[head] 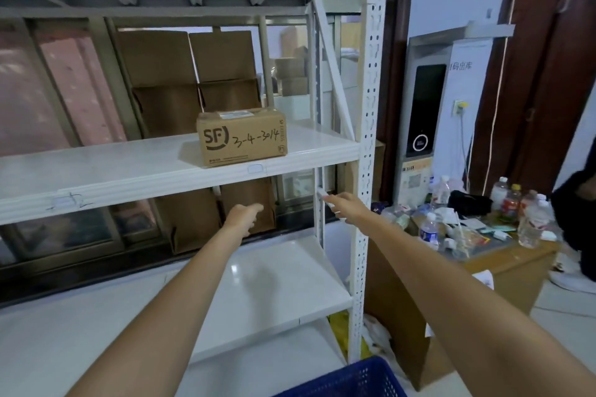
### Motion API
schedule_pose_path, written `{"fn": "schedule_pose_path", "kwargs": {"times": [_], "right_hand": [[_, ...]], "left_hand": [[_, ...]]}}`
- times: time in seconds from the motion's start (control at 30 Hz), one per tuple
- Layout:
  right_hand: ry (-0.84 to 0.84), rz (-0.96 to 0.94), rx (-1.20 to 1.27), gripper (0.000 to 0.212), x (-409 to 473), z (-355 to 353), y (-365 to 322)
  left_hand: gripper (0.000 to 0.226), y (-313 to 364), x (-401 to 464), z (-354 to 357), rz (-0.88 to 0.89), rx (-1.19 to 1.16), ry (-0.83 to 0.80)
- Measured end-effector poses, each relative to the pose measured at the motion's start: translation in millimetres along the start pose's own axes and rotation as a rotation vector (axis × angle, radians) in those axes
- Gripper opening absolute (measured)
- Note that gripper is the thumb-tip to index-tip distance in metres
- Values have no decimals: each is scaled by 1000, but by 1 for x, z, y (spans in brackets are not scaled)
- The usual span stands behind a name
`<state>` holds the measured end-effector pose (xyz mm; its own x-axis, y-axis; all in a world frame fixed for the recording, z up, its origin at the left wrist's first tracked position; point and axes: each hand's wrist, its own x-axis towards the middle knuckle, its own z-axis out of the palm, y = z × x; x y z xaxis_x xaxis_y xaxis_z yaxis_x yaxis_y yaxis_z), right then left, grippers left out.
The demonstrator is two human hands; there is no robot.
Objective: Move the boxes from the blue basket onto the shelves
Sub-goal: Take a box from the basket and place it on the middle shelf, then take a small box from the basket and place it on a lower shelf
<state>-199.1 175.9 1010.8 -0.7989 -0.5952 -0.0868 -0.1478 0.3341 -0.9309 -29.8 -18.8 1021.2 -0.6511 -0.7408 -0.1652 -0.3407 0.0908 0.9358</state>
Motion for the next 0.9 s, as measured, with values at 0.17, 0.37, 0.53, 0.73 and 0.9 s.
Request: {"fn": "schedule_pose_path", "kwargs": {"times": [0.17,0.37,0.53,0.73,0.9], "right_hand": [[-62,23,-83,57,9,-38,41],[-136,74,-111,55,28,-77,107],[-190,135,-189,55,36,-86,175],[-234,300,-218,50,35,-68,287],[-254,387,-267,50,44,-27,410]], "left_hand": [[35,-2,-1,73,-8,73,-63],[40,-30,3,157,-118,111,-73],[48,-75,3,204,-222,138,-133],[40,-170,19,246,-351,189,-207],[45,-301,48,295,-444,255,-270]]}}
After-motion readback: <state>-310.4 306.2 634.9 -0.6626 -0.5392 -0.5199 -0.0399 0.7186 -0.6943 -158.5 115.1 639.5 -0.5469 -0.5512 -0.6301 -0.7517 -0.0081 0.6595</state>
